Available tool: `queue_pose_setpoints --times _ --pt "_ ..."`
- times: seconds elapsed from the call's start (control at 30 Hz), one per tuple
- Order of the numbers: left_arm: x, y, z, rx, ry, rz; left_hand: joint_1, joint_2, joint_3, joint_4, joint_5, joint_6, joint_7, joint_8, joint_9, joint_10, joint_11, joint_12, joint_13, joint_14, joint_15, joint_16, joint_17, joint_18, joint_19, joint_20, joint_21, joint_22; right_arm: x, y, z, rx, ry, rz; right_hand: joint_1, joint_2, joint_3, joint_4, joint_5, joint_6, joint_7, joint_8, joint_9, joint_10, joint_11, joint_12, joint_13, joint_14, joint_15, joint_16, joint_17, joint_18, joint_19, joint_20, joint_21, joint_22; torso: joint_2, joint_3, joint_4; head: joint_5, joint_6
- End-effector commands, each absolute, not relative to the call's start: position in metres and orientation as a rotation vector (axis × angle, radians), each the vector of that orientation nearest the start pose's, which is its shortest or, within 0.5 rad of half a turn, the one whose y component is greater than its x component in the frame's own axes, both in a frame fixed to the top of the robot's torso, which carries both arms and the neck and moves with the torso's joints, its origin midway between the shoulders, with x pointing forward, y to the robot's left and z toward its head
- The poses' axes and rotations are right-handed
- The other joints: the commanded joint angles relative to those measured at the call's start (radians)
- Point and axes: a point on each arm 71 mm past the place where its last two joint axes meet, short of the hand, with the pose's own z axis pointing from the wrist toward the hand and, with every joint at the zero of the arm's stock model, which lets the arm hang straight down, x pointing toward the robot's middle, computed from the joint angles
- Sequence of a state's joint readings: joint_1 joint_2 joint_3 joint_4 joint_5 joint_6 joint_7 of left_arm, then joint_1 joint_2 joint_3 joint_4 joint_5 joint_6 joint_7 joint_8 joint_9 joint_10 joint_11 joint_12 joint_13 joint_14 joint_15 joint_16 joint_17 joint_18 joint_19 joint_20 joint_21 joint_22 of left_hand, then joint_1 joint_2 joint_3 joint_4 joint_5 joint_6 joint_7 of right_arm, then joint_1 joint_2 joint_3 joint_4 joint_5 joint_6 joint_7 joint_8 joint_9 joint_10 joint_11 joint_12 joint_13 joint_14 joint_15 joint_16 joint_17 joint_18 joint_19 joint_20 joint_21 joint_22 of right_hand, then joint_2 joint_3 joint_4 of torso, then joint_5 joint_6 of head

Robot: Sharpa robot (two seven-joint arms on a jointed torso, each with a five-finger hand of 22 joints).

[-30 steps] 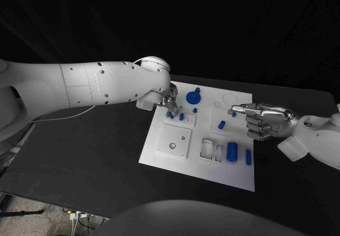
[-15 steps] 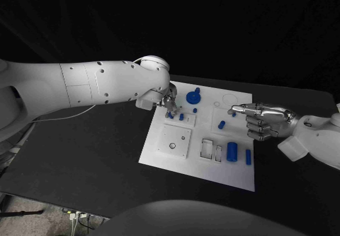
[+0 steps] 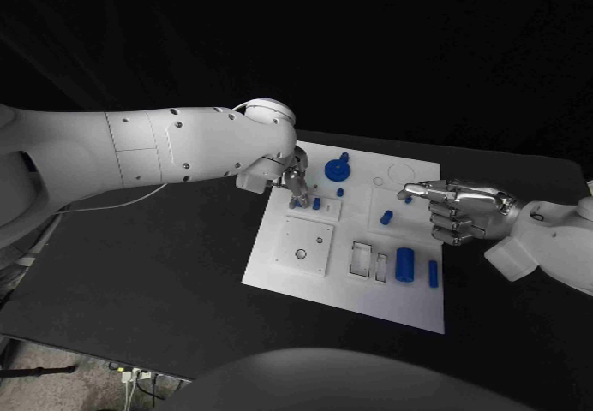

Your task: Assemble the parts on the task board

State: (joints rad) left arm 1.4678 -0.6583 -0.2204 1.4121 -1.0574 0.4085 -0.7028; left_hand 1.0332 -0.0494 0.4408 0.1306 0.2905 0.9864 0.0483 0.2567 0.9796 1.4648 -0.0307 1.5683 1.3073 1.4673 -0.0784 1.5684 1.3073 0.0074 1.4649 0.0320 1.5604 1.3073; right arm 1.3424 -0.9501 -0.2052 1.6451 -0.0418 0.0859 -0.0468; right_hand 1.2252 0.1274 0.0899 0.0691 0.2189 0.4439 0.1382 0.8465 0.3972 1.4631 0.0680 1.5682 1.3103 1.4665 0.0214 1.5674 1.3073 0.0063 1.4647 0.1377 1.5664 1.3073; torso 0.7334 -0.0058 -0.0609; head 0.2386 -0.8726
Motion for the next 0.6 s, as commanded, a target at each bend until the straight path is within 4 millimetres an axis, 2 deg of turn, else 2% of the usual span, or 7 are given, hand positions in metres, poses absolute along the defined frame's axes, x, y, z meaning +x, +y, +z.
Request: queue_pose_setpoints --times 0.03,0.13,0.4,0.53,0.6 --pt "0.5045 0.1822 -0.1832 0.091 2.496 0.097 -0.017 0.003 -0.010 0.018 -0.014 -0.005 0.000 -0.005 -0.001 0.106 0.006 0.003 0.263 0.103 0.007 0.002 0.263 -0.003 0.098 0.008 -0.005 0.258 0.4446 -0.2051 -0.1913 1.030 2.170 1.530 0.011 0.002 0.001 -0.007 0.007 0.005 -0.003 -0.001 -0.002 0.108 -0.007 0.003 0.261 0.104 -0.005 0.003 0.263 -0.006 0.106 -0.006 0.004 0.263 0.000 0.0000 0.0000 0.001 0.000" --pt "0.5046 0.1819 -0.1833 0.092 2.496 0.094 -0.019 0.002 -0.021 0.032 -0.027 -0.008 0.001 -0.010 0.000 0.106 0.008 0.003 0.263 0.103 0.008 0.002 0.263 -0.003 0.097 0.009 -0.007 0.257 0.4445 -0.2050 -0.1913 1.030 2.170 1.530 0.011 0.002 0.001 -0.007 0.007 0.005 -0.003 -0.001 -0.002 0.108 -0.007 0.003 0.261 0.104 -0.005 0.003 0.263 -0.006 0.106 -0.006 0.004 0.263 0.000 0.0001 0.0000 0.000 0.000" --pt "0.5051 0.1829 -0.1835 0.093 2.497 0.101 -0.029 0.004 -0.064 0.084 -0.092 -0.010 0.007 -0.022 0.001 0.106 0.013 0.003 0.263 0.103 0.012 0.002 0.263 -0.001 0.093 0.013 -0.016 0.255 0.4446 -0.2051 -0.1916 1.030 2.171 1.530 0.013 0.003 0.002 -0.008 0.008 0.005 -0.003 -0.001 -0.002 0.108 -0.008 0.003 0.261 0.104 -0.005 0.003 0.263 -0.006 0.106 -0.007 0.004 0.263 0.000 0.0002 -0.0007 0.001 0.000" --pt "0.5057 0.1843 -0.1836 0.087 2.491 0.120 -0.046 0.009 -0.093 0.122 -0.129 -0.012 0.011 -0.028 0.002 0.106 0.016 0.003 0.263 0.103 0.015 0.002 0.263 -0.001 0.093 0.016 -0.015 0.255 0.4446 -0.2052 -0.1919 1.031 2.171 1.530 0.013 0.003 0.002 -0.008 0.008 0.005 -0.003 -0.001 -0.002 0.108 -0.008 0.003 0.261 0.104 -0.005 0.003 0.263 -0.006 0.106 -0.007 0.004 0.263 0.000 0.0002 -0.0008 0.000 0.000" --pt "0.5063 0.1854 -0.1836 0.083 2.488 0.130 -0.050 0.015 -0.103 0.137 -0.137 -0.014 0.011 -0.030 0.004 0.106 0.017 0.003 0.263 0.103 0.016 0.002 0.263 -0.001 0.093 0.017 -0.016 0.255 0.4445 -0.2053 -0.1920 1.031 2.171 1.529 0.014 0.004 0.003 -0.009 0.010 0.005 -0.003 0.000 -0.003 0.108 -0.008 0.003 0.261 0.104 -0.005 0.003 0.263 -0.006 0.106 -0.007 0.004 0.263 0.000 0.0005 -0.0008 -0.001 0.000"
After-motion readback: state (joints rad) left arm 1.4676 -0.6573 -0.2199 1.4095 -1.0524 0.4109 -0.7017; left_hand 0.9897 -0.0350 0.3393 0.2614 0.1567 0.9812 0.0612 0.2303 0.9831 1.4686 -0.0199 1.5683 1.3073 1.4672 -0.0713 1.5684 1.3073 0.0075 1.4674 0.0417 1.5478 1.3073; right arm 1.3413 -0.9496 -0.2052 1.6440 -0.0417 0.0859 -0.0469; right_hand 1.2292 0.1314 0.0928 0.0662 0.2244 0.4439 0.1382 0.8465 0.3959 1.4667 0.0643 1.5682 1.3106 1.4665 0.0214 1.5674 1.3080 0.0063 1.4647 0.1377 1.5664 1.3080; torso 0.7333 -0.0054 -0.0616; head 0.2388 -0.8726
